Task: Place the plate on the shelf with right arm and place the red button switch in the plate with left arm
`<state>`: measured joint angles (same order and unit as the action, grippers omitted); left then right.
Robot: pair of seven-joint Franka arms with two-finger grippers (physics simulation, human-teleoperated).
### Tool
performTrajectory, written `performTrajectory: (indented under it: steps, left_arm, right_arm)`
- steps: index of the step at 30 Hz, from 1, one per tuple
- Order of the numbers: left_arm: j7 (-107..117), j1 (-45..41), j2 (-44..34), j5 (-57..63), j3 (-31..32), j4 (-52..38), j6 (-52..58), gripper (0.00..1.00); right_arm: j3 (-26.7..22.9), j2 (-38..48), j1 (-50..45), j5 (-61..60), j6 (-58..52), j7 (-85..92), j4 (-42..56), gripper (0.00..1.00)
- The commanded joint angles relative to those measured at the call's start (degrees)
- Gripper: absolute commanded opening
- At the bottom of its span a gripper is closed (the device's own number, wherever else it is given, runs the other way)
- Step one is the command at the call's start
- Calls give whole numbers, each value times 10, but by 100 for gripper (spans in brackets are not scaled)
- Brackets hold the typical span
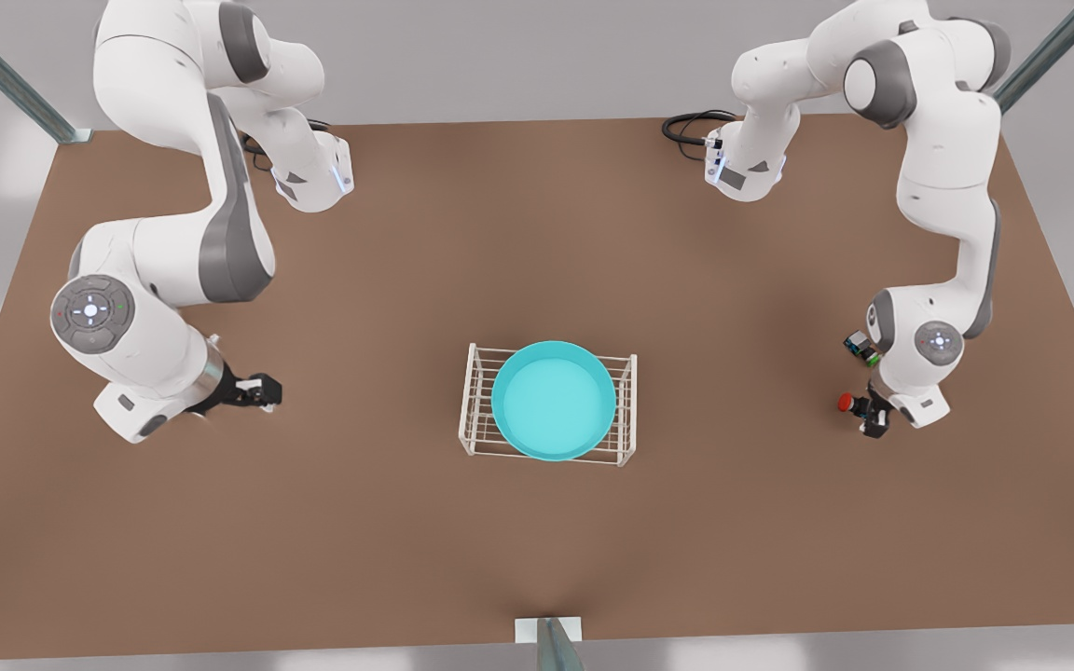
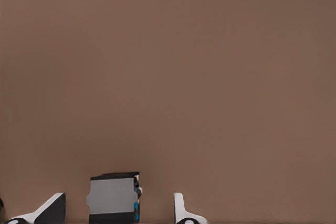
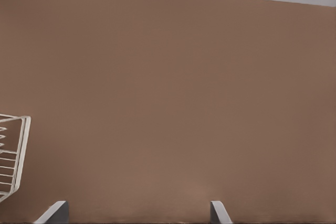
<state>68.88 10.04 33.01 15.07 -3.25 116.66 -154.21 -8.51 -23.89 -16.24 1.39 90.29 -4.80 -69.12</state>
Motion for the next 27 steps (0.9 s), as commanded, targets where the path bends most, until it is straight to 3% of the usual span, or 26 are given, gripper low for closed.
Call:
performTrajectory:
  steps: [1, 5, 7, 8, 13, 18, 22, 27]
  left_arm:
    - [43, 4, 10, 0, 0, 0, -3, 100]
    - [44, 9, 14, 1, 0, 1, -4, 97]
    - [49, 9, 14, 0, 0, 0, -4, 86]
    - [48, 7, 13, 0, 0, 0, -3, 69]
    - [44, 5, -8, 0, 2, 0, 27, 46]
    - [45, 5, -10, 0, 4, -2, 36, 44]
    - [45, 4, -22, -22, 46, -98, 195, 44]
    - [96, 4, -64, -96, 140, -163, 315, 44]
  right_arm:
    - [-5, 1, 2, 4, -64, 33, 0, 100]
    - [3, 1, 11, 2, -64, 33, 0, 100]
    - [3, 1, 12, 2, -64, 34, 0, 100]
    - [3, 1, 12, 2, -64, 34, 0, 100]
    - [3, 1, 12, 2, -64, 34, 0, 100]
    - [3, 1, 12, 2, -64, 34, 0, 100]
    - [3, 1, 12, 2, -65, 34, 0, 100]
    - [1, 1, 12, 2, -71, 34, 0, 100]
